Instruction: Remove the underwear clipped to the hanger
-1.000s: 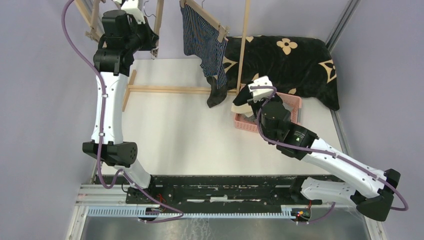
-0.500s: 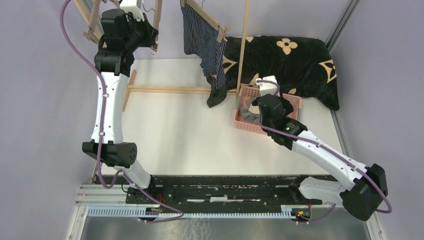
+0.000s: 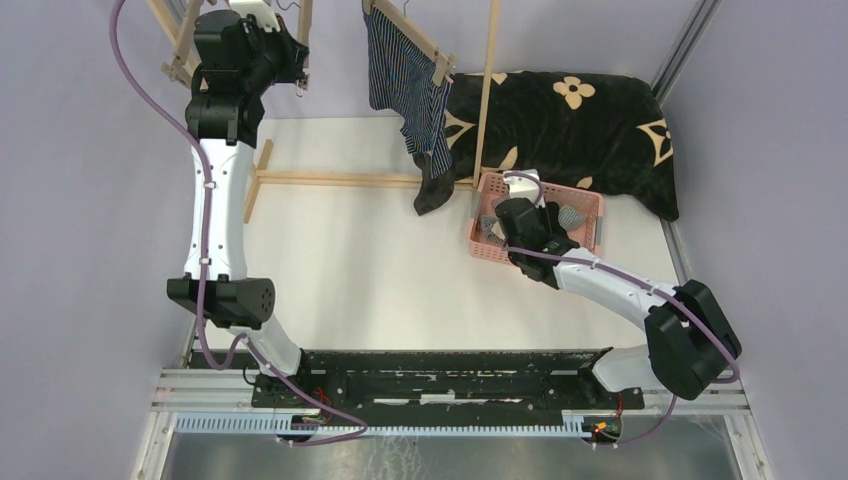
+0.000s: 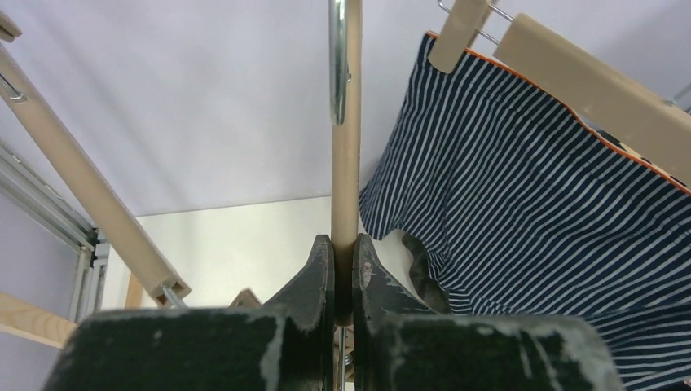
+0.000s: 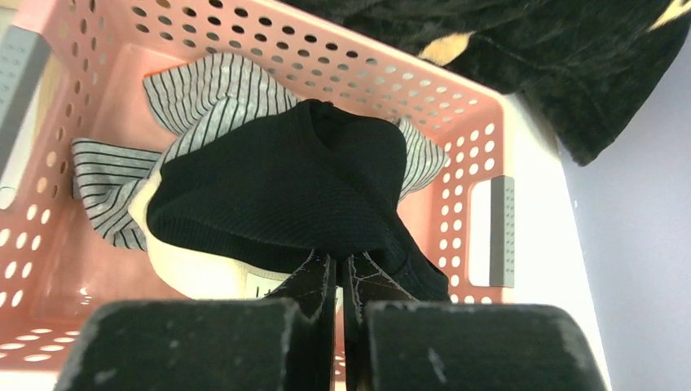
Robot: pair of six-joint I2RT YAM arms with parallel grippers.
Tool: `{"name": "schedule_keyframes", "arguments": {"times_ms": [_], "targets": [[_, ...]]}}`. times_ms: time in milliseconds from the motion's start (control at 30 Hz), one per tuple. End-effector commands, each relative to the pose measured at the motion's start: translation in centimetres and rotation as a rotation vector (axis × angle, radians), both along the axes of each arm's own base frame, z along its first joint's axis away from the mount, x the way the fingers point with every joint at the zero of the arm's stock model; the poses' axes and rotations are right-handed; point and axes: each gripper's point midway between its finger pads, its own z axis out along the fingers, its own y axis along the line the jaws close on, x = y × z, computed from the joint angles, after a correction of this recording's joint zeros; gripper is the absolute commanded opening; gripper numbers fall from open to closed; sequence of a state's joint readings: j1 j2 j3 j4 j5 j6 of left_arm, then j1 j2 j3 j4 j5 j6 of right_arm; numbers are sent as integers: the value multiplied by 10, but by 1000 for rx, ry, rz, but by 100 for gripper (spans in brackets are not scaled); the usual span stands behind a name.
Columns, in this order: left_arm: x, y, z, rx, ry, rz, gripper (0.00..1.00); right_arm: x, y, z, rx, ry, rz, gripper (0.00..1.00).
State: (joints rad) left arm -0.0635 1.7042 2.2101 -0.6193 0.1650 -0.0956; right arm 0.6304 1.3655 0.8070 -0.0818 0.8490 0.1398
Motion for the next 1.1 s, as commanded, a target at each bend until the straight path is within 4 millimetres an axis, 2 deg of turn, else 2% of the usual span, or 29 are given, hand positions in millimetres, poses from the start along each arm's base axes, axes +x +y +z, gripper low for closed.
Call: {"name": "schedule_keyframes", "arguments": {"times_ms": [0,233,467,767,867,1067], "targets": [[7,7,40,-5,-133,-4,3,7,0,-7,84,-56,-53,1],[22,9,46,-47,-149,-2,3,8,0,-19,90,-49,-73,1],[39,9,40,-87,-141,-15,3,5,-2,-13,105,-65,-73,1],[50,5,36,-123,-129,-37,3,5,0,-14,125,-66,-63,1],[51,3,28,-120,-106,-49,8,5,-1,-15,121,-67,-74,1],[45,4,28,-110,-109,-40,29,7,-7,-19,88,-57,-122,1]]}}
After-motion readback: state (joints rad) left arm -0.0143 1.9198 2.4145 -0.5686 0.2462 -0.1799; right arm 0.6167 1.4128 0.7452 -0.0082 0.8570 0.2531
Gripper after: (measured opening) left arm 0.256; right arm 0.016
